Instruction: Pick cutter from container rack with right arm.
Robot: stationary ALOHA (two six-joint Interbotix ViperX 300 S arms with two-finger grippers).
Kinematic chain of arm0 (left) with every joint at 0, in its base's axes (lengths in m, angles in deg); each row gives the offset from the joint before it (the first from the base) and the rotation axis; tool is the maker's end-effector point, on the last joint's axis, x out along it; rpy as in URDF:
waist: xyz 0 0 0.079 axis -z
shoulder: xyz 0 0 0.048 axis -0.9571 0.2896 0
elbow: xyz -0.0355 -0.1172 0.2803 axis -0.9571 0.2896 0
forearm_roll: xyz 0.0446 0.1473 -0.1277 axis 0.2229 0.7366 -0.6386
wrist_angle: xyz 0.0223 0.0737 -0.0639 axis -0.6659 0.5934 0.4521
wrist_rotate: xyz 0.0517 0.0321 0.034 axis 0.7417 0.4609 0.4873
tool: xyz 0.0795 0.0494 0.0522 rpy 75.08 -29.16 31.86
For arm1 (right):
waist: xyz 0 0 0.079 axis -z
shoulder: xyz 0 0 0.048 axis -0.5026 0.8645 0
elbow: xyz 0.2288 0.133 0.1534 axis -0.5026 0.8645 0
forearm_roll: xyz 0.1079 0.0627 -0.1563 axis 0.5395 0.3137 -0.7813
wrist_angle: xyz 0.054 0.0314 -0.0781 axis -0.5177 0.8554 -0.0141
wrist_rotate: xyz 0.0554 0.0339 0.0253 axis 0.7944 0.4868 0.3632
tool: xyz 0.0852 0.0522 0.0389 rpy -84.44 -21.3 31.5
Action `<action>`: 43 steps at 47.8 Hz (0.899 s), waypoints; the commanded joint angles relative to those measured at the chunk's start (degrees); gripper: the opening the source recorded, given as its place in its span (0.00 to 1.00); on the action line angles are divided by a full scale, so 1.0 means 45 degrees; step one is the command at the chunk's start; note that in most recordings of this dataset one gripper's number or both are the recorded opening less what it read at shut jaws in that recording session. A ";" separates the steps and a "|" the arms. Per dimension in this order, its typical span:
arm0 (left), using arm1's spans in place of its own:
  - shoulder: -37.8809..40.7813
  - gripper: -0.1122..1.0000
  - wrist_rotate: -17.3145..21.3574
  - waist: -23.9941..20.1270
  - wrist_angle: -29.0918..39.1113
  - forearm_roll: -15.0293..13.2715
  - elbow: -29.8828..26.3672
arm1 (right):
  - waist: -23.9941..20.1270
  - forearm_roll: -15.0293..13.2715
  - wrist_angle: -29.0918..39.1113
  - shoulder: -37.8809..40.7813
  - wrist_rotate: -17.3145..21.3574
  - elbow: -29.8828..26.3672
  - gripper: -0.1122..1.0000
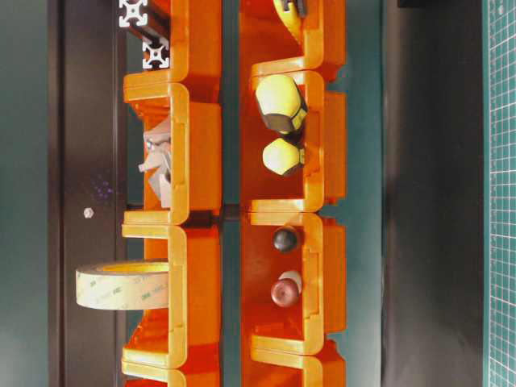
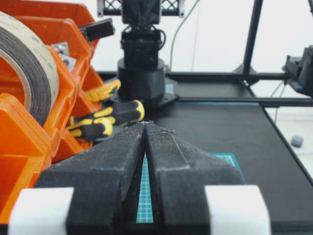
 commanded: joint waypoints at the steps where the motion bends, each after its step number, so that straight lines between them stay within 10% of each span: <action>1: 0.0156 0.15 -0.0098 -0.0098 0.0234 0.0391 -0.0371 | 0.0020 0.0078 -0.0078 0.0059 0.0137 -0.0176 0.12; 29: -0.0742 0.11 -0.0469 -0.0039 0.3242 0.0410 -0.2227 | -0.0996 -0.0488 0.7363 -0.0039 -0.0410 -0.3750 0.10; 43: -0.0723 0.11 -0.0957 0.0078 0.3789 0.0410 -0.2344 | -0.2734 -0.3496 1.1563 0.1914 -0.0469 -0.6289 0.10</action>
